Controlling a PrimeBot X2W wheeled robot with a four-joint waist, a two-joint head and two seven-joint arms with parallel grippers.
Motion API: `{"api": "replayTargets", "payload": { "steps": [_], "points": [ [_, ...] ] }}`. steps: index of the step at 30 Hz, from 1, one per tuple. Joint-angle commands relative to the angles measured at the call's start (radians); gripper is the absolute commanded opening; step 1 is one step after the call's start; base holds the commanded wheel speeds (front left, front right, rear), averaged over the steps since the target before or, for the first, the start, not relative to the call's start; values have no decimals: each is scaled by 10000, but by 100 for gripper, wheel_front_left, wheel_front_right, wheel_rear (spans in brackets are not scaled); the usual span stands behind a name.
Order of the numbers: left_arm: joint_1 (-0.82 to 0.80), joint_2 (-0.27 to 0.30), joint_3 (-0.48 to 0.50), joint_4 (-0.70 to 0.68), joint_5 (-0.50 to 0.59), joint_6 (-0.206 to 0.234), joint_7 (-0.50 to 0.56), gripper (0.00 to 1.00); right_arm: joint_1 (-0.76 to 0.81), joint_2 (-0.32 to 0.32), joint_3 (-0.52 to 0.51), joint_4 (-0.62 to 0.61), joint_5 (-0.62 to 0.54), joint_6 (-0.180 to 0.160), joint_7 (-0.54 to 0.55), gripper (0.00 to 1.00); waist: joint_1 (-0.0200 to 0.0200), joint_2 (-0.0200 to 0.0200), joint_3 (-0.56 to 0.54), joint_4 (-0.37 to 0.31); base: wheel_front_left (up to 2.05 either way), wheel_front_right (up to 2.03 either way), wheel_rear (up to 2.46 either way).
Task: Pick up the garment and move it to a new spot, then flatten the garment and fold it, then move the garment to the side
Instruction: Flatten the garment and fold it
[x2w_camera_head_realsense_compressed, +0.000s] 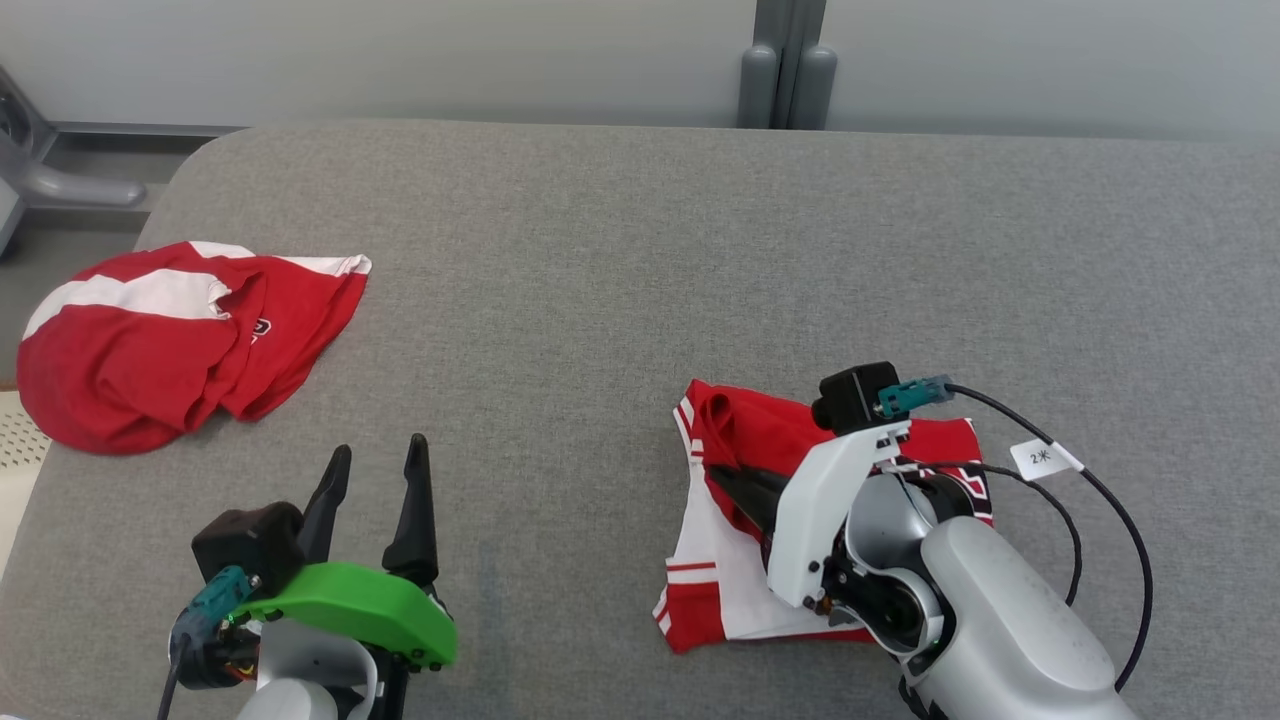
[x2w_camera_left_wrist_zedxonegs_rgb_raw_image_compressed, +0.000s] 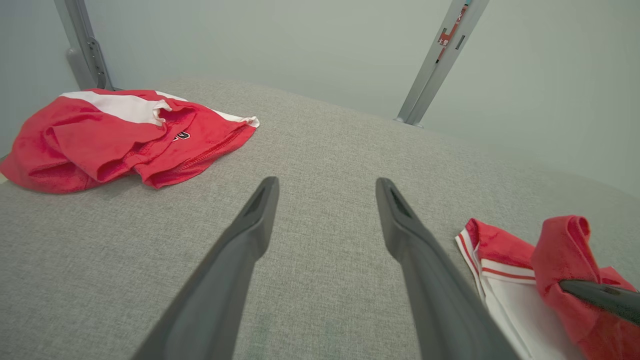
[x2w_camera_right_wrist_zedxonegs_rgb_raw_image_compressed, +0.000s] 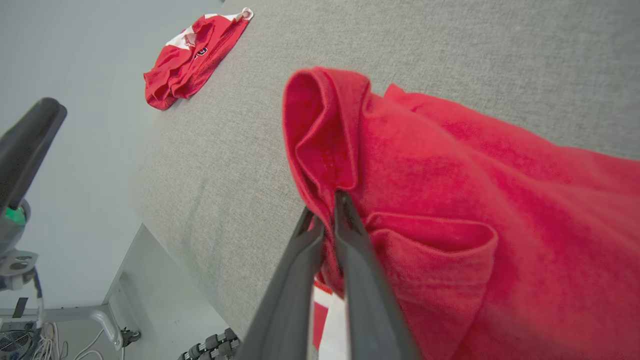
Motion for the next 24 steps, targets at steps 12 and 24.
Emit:
{"api": "replayTargets", "payload": {
  "steps": [12, 24],
  "points": [
    [-16, -158, -177, 140, -41, 30, -135, 100, -545, -35, -152, 189, -120, -1, -1425, 100, 0, 0, -208, -255, 0, 0, 0],
    [13, -220, -327, 150, -12, 18, -311, 100, 223, -683, -1949, -705, -1772, -1, -2287, 100, 0, 0, -292, -609, 0, 0, 0]
  ]
}}
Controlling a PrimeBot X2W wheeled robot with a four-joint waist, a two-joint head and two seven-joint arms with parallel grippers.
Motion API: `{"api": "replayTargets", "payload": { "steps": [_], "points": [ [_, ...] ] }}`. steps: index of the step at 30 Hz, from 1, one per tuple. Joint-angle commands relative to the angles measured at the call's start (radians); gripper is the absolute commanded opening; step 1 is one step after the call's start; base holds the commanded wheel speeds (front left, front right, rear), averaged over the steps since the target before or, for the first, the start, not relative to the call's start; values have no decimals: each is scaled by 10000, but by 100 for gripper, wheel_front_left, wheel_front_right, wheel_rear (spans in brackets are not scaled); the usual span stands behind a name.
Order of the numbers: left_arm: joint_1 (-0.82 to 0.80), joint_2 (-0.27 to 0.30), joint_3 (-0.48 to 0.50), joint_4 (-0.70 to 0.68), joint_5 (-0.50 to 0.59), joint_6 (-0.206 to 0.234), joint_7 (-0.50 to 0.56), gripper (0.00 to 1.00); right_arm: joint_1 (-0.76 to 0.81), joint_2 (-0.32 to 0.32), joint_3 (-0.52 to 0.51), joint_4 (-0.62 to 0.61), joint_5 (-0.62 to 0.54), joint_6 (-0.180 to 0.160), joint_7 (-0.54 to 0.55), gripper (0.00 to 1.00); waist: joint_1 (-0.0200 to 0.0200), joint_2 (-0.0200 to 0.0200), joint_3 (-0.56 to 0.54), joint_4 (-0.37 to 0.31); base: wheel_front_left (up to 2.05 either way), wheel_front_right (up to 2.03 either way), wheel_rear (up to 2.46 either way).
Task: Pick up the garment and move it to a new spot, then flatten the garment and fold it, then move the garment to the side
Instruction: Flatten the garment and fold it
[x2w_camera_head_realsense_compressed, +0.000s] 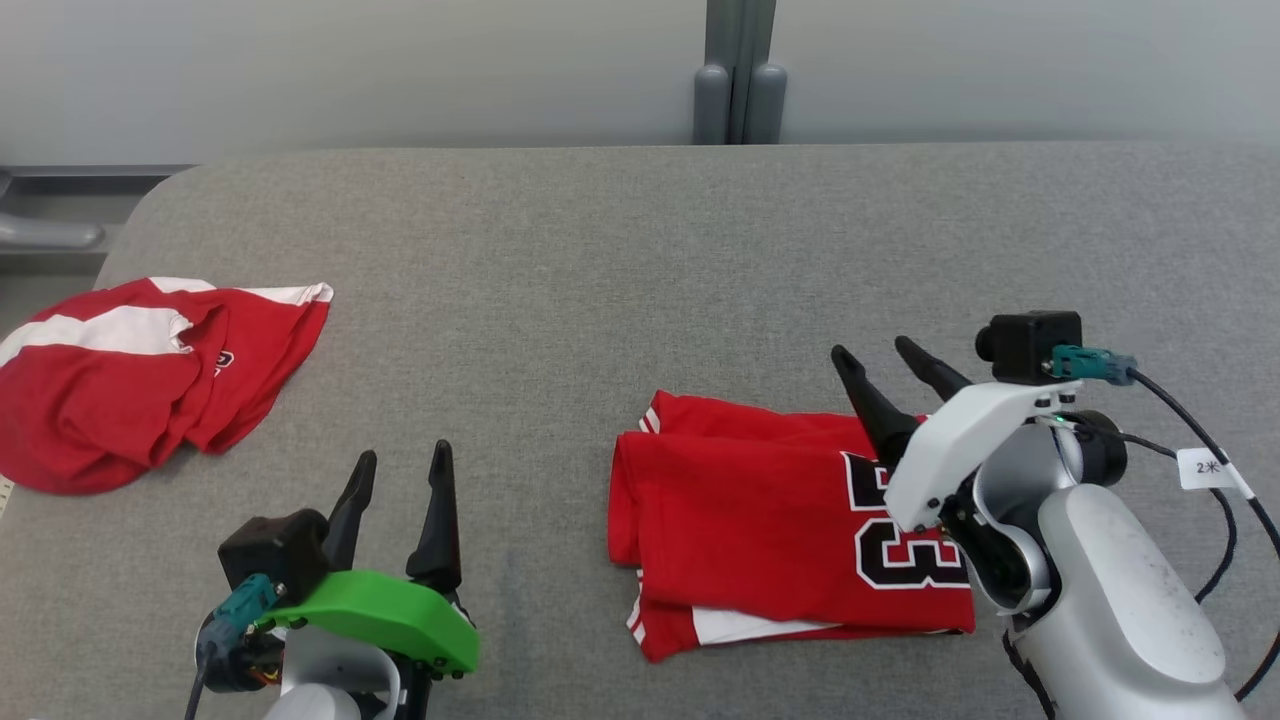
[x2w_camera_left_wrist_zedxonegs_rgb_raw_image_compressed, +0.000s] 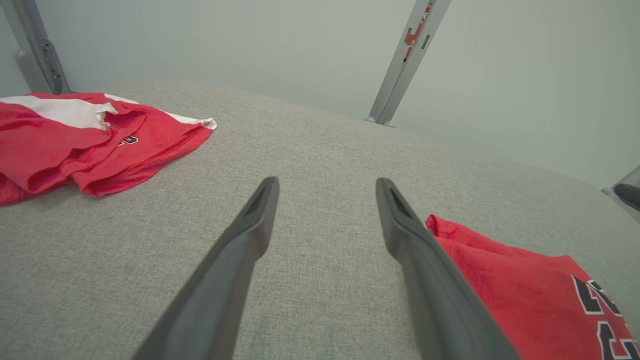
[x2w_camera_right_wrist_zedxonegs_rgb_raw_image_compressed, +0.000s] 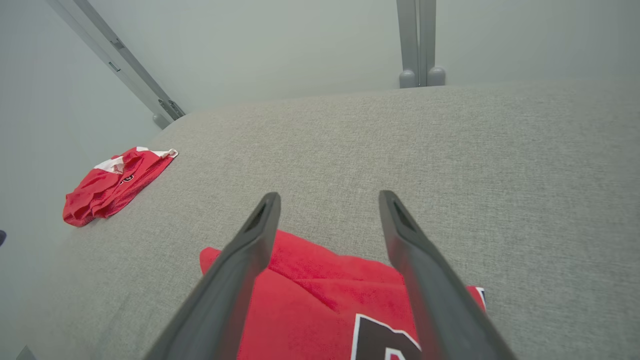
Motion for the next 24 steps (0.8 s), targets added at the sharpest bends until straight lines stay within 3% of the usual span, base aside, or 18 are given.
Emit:
{"api": "replayTargets", "payload": {
  "steps": [1, 13, 24],
  "points": [
    [27, -20, -15, 34, 39, 12, -91, 100, 209, -105, -151, -162, -266, -1, -229, 100, 0, 0, -72, -74, 0, 0, 0],
    [232, -445, -362, 1023, 289, -220, -1120, 100, 1846, 224, -1499, -1065, -2382, -1, -2397, 100, 0, 0, -813, -344, 0, 0, 0],
    [576, -660, -253, 1892, 636, -453, -1749, 100, 3368, 639, -2130, -1234, -2740, -1, -3832, 100, 0, 0, -1318, -341, 0, 0, 0]
  ]
}}
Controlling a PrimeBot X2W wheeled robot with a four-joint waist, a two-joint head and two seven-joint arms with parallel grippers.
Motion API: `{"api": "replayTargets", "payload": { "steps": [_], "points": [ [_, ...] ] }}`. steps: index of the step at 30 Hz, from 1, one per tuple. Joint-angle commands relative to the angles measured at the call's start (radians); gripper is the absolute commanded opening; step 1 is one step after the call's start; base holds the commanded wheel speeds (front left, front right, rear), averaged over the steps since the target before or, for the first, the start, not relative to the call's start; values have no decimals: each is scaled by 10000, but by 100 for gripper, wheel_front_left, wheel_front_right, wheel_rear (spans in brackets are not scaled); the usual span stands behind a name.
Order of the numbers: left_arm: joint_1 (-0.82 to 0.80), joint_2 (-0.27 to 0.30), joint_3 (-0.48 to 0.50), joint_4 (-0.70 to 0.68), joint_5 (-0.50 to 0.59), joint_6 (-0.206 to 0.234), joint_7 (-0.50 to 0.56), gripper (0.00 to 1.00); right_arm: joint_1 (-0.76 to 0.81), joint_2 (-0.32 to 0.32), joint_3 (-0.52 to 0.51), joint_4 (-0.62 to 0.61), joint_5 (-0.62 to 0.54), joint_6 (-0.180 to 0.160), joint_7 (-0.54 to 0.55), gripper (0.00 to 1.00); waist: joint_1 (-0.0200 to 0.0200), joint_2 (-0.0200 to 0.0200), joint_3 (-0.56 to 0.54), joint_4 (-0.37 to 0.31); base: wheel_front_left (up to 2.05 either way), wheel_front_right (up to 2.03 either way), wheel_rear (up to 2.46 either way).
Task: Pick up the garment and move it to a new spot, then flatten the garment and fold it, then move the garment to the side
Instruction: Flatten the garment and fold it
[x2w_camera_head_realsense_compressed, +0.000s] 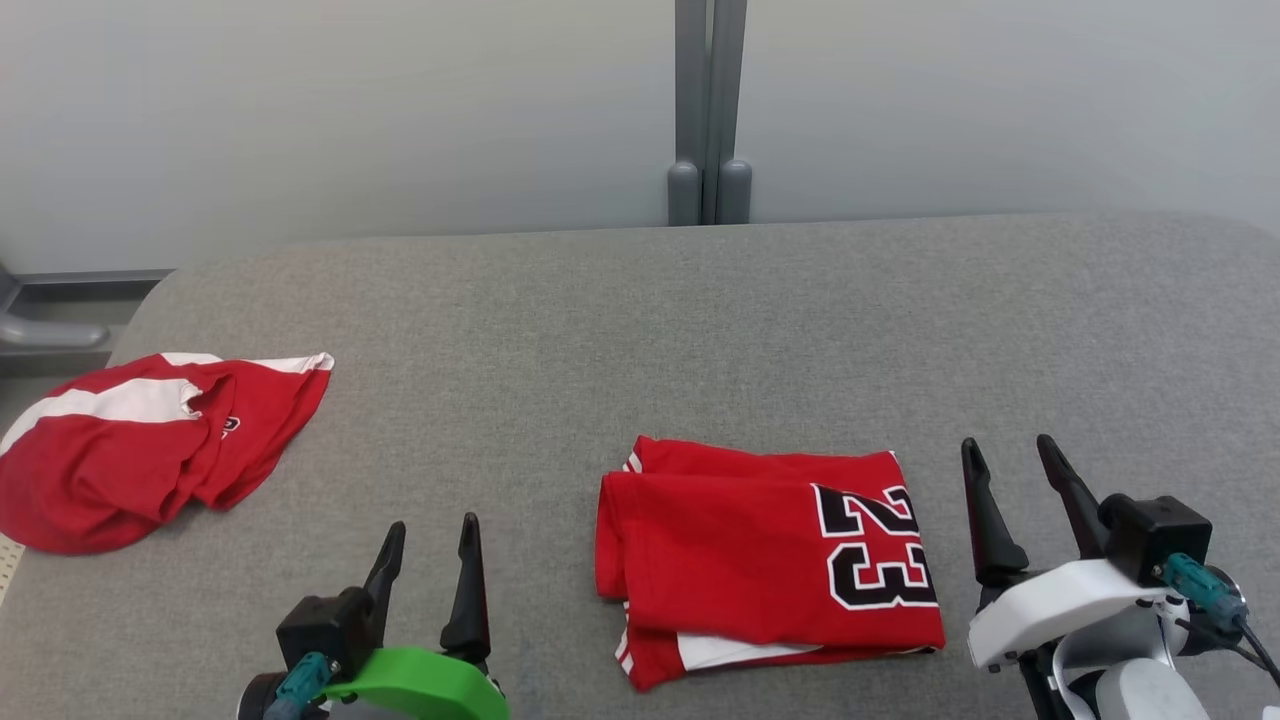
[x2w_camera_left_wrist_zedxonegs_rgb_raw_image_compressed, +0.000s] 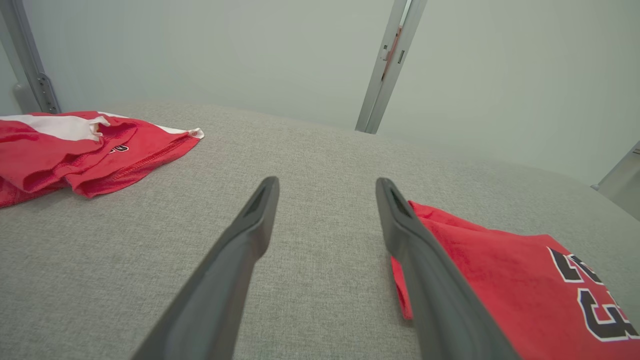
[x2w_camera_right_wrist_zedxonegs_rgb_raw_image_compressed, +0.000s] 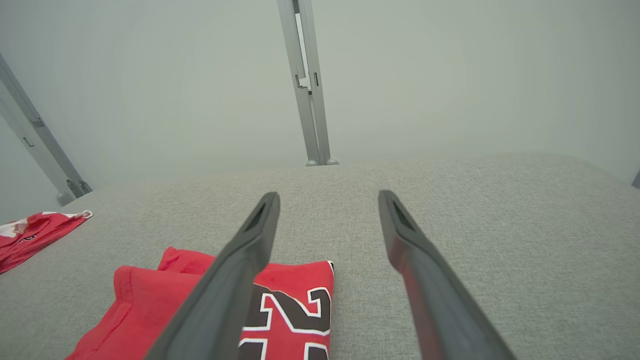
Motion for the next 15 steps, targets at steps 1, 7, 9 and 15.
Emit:
{"api": "replayTargets", "payload": {
  "steps": [1, 7, 9, 15],
  "points": [
    [163, 14, 103, 27, 83, -18, -54, 100, 176, -1, 53, 4, 80, -1, -195, 100, 0, 0, -79, -15, 0, 0, 0],
    [526, -23, 359, -89, 476, -49, -96, 100, 579, 6, 219, 235, 373, -1, -823, 100, 0, 0, -217, -28, 0, 0, 0],
    [636, -54, 413, -75, 588, -68, -91, 100, 603, 6, 323, 348, 420, -1, -909, 100, 0, 0, -242, -29, 0, 0, 0],
    [668, -169, 587, -19, 859, -178, -94, 100, 481, 3, 460, 555, 347, -1, -919, 100, 0, 0, -286, 5, 0, 0, 0]
  ]
}}
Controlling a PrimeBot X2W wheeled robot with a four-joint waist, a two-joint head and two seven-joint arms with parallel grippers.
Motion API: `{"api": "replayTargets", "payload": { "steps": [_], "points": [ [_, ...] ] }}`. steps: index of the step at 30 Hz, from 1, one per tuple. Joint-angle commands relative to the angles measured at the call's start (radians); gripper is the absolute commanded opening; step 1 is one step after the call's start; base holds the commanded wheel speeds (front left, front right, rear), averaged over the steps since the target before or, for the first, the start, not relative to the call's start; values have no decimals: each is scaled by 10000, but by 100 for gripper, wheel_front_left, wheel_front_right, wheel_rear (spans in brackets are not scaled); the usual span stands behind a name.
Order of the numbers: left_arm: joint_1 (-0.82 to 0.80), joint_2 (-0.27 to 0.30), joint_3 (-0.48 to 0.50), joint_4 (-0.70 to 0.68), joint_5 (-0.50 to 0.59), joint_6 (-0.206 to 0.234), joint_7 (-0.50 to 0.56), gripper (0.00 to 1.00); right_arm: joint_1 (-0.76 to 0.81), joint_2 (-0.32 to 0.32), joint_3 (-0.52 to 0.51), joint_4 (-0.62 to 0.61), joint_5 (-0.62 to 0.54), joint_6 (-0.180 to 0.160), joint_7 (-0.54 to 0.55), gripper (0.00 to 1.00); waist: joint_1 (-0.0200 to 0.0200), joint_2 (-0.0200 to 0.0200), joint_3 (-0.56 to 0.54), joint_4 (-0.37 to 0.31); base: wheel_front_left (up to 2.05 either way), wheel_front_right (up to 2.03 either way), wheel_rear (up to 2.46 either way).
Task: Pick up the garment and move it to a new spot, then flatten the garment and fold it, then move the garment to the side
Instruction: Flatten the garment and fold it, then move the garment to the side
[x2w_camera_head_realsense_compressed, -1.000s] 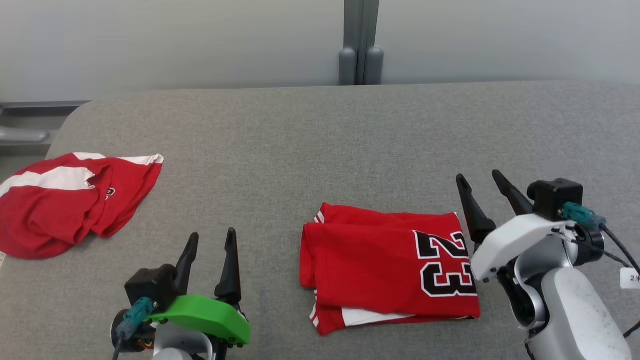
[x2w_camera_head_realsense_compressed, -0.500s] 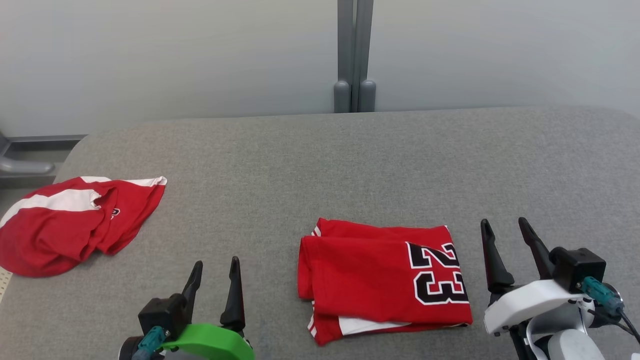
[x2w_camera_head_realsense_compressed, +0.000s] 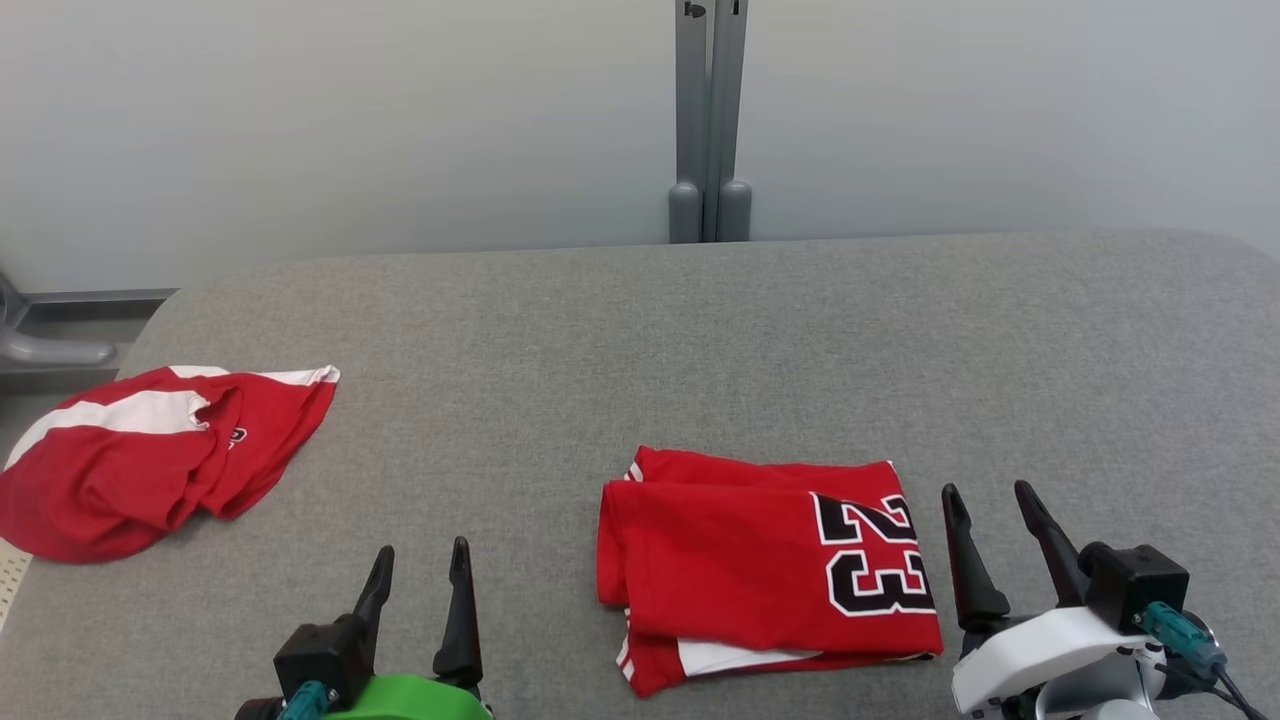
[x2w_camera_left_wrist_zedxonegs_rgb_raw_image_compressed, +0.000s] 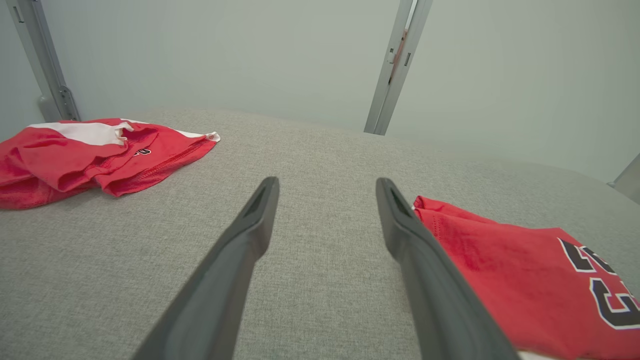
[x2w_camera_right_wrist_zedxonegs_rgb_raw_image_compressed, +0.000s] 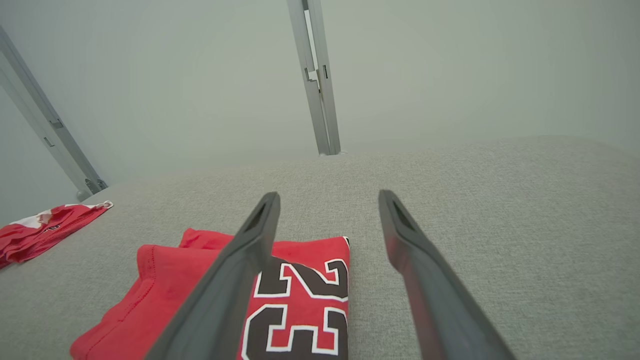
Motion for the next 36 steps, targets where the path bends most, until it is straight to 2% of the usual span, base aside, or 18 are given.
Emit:
{"api": "replayTargets", "payload": {
  "steps": [1, 12, 19, 30, 36],
  "points": [
    [82, -3, 65, 35, 118, -55, -29, 100, -71, -21, -49, 67, -82, -1, 18, 100, 0, 0, -3, 7, 0, 0, 0],
    [35, -125, 237, 231, 236, -229, -31, 100, -177, -19, -96, 253, -137, -1, 109, 100, 0, 0, 25, 12, 0, 0, 0],
    [15, -148, 297, 292, 278, -260, -30, 100, -220, -25, -471, 557, -337, -1, 557, 100, 0, 0, 68, 38, 0, 0, 0],
    [-214, 44, 283, 103, 377, -165, 87, 100, -1153, -18, -1222, 1704, -725, -1, 2915, 100, 0, 0, 472, 428, 0, 0, 0],
    [-193, 290, 367, -355, 440, 6, 226, 100, -1717, -21, -1138, 1998, -346, -1, 4306, 100, 0, 0, 832, 916, 0, 0, 0]
  ]
}}
